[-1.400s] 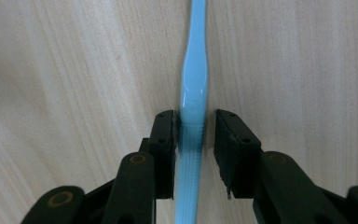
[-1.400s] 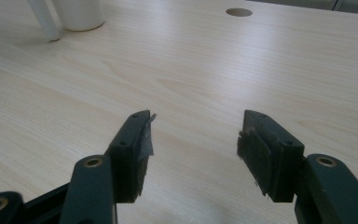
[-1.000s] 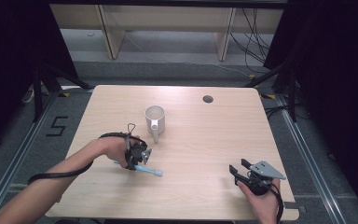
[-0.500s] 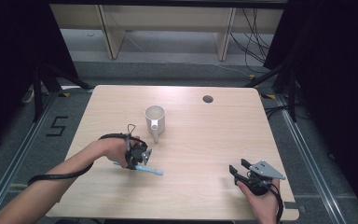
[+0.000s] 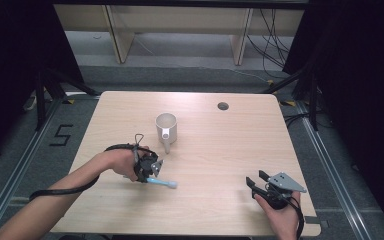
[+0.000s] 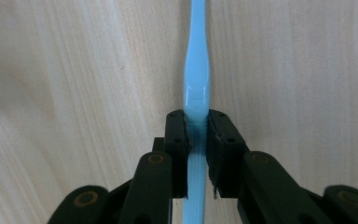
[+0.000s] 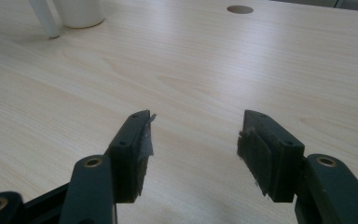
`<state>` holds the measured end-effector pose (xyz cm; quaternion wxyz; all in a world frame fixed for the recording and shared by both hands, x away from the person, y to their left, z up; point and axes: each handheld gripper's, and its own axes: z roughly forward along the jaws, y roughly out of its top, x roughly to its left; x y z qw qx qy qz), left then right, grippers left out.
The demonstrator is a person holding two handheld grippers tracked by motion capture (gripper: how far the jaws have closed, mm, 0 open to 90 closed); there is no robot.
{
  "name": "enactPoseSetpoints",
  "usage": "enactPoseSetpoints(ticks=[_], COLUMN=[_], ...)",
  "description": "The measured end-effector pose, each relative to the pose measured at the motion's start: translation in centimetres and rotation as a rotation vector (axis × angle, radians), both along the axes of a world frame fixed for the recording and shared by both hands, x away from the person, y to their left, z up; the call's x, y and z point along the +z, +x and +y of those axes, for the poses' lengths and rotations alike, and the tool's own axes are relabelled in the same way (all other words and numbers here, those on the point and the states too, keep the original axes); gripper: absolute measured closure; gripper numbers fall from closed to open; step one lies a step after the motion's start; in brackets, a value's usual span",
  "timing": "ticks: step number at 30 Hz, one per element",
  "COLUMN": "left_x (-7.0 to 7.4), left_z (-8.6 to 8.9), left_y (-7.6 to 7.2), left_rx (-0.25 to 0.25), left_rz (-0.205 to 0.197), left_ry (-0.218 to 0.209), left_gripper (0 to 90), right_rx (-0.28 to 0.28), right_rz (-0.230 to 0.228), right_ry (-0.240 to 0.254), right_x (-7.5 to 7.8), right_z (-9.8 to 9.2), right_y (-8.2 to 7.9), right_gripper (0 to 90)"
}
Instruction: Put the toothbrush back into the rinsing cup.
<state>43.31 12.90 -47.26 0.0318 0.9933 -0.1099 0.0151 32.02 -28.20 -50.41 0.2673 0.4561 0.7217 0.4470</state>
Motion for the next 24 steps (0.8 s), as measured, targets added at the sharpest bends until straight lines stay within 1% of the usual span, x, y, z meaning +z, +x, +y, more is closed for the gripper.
enactPoseSetpoints(ticks=[1, 2, 3, 4, 5, 6, 7, 8, 9, 10, 11, 12, 13, 17, 20, 21, 22, 23, 24], left_x=[0.0, -0.1, 0.3, 0.5, 0.6, 0.7, 0.9, 1.0, 1.2, 1.2, 1.5, 1.6, 1.8, 2.1, 2.3, 2.4, 2.5, 2.6, 2.6], left_z=[0.0, 0.2, 0.2, 0.3, 0.4, 0.5, 0.5, 0.6, 0.6, 0.6, 0.7, 0.7, 0.8, 1.0, 1.1, 1.1, 1.1, 1.2, 1.2], left_y=[0.0, -0.3, -0.3, -0.4, -0.6, -0.6, -0.7, -0.7, -0.8, -0.8, -0.9, -1.0, -1.0, -1.1, -1.2, -1.1, -1.1, -1.2, -1.2], left_rx=[0.000, 0.044, 0.019, 0.021, 0.043, 0.041, 0.042, 0.045, 0.042, 0.042, 0.047, 0.049, 0.046, 0.069, 0.078, 0.062, 0.065, 0.075, 0.077], left_rz=[0.000, 0.017, 0.014, 0.014, 0.021, 0.018, 0.015, 0.016, 0.009, 0.009, 0.004, -0.001, -0.005, -0.006, -0.017, -0.033, -0.035, -0.033, -0.037], left_ry=[0.000, -0.050, -0.047, -0.058, -0.091, -0.098, -0.111, -0.123, -0.137, -0.137, -0.153, -0.164, -0.171, -0.208, -0.241, -0.245, -0.254, -0.261, -0.274], left_gripper=[78.3, 78.3, 78.3, 78.3, 78.3, 78.3, 78.4, 78.4, 78.4, 78.4, 78.4, 78.4, 78.4, 78.4, 78.4, 78.4, 78.4, 78.4, 78.4], right_rx=[0.000, 0.001, 0.002, 0.000, 0.008, -0.001, 0.004, 0.004, 0.005, -0.005, -0.008, -0.005, -0.003, -0.005, 0.006, 0.006, 0.006, 0.000, 0.000], right_rz=[0.000, 0.007, 0.011, 0.011, 0.005, 0.001, -0.017, -0.015, -0.020, -0.001, 0.018, 0.011, 0.008, 0.013, 0.000, 0.001, 0.006, 0.015, 0.007], right_ry=[0.000, 0.003, 0.006, 0.003, 0.020, -0.014, -0.021, -0.019, -0.007, 0.024, 0.037, 0.026, 0.025, 0.029, 0.018, 0.019, 0.024, 0.013, 0.004], right_x=[0.0, 0.0, 0.0, 0.0, -0.1, 0.1, 0.0, 0.0, -0.1, -0.1, -0.1, -0.1, -0.1, -0.1, -0.1, -0.1, -0.1, 0.0, 0.0], right_z=[0.0, 0.1, 0.1, 0.1, 0.2, 0.1, 0.0, 0.0, 0.1, 0.3, 0.4, 0.3, 0.3, 0.3, 0.2, 0.2, 0.2, 0.2, 0.2], right_y=[0.0, 0.0, 0.0, -0.1, 0.0, 0.0, 0.1, 0.1, 0.1, 0.0, -0.1, -0.1, -0.1, -0.1, 0.0, 0.0, 0.0, -0.1, -0.1], right_gripper=[44.0, 44.1, 44.0, 44.0, 44.0, 44.0, 44.0, 44.1, 44.0, 44.0, 44.0, 44.0, 44.0, 44.0, 44.0, 44.0, 44.0, 44.0, 44.0])
